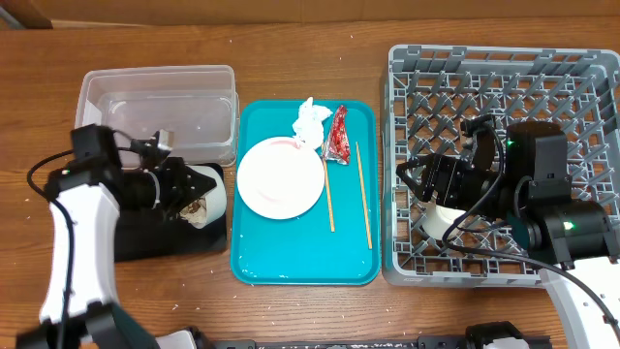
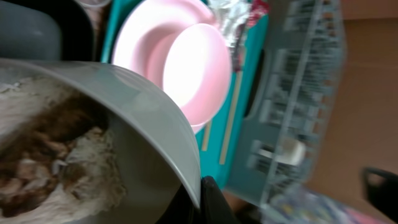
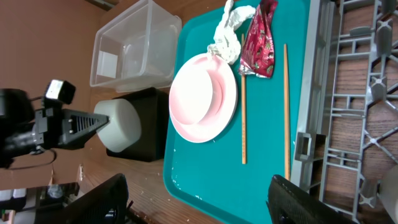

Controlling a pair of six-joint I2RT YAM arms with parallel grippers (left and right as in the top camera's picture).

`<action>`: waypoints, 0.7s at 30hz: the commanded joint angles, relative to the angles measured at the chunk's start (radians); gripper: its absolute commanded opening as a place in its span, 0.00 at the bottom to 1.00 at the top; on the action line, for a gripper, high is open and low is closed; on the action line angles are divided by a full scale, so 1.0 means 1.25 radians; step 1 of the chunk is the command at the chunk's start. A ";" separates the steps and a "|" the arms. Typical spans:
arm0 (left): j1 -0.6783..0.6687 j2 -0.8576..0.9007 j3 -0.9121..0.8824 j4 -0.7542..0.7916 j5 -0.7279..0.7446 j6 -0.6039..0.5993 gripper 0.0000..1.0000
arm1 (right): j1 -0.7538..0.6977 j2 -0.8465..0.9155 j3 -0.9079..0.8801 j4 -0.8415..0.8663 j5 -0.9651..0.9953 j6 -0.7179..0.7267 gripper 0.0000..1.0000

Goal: Sort waste into correct bins and load items into the dishwasher
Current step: 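Tip the bowl over the black tray to dump the rice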

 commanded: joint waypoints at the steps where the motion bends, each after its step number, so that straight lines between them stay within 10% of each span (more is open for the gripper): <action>1: 0.072 0.081 -0.015 -0.032 0.296 0.209 0.04 | 0.004 -0.001 0.012 -0.001 0.005 -0.002 0.74; 21: 0.234 0.320 -0.015 -0.255 0.455 0.495 0.04 | 0.004 -0.001 0.012 -0.011 0.005 -0.002 0.74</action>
